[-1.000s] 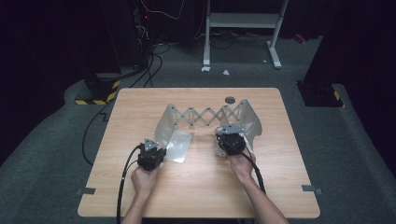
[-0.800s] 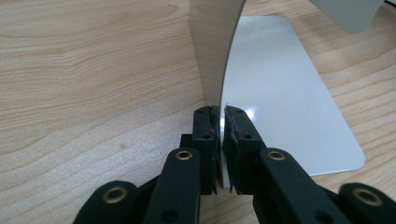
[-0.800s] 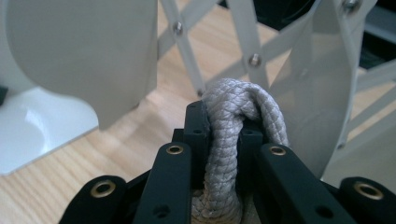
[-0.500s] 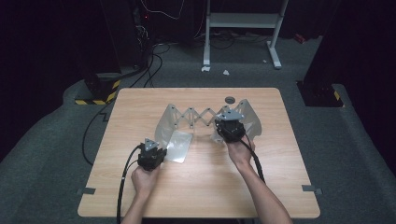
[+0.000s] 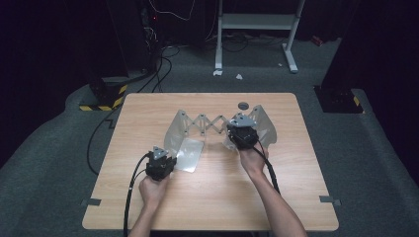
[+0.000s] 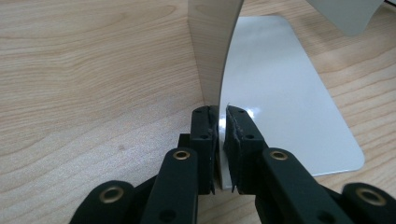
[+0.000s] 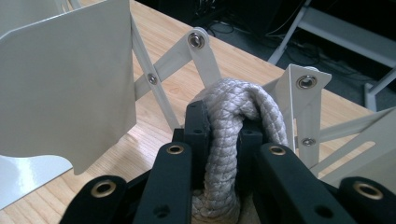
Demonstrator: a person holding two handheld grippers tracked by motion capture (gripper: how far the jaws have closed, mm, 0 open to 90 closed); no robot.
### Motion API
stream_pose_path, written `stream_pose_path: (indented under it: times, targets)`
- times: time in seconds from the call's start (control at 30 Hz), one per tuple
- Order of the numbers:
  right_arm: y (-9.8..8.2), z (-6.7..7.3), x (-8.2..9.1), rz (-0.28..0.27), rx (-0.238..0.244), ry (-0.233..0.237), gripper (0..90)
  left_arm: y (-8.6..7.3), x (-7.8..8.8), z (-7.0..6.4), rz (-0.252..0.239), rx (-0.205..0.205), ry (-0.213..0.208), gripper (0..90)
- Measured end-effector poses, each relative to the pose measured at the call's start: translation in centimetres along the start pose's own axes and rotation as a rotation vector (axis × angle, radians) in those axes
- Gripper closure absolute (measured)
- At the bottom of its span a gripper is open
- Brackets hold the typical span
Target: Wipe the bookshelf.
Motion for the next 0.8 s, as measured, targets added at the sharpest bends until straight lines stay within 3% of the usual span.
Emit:
stream_pose_path:
  times: [0.47, 0.8]
  targets:
    - [-2.0, 1.4, -0.6, 0.008, 0.02, -0.017, 80.2, 0.0, 0.0, 0.0, 0.0, 0.007, -0.003, 82.2]
    - [-2.7, 1.2, -1.5, 0.03, 0.011, -0.014, 80.2, 0.1, -0.1, 0.1, 0.003, 0.002, 0.003, 82.3]
Point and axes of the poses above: each handheld gripper's, and its own axes: x roughly backward along the jaws, y roughly out of its top, z roughly to its left, the point moved 7 cm from there along -x, roughly forward along the jaws, and after that the axes turned 12 degrees about z, right-handed, at the moved point
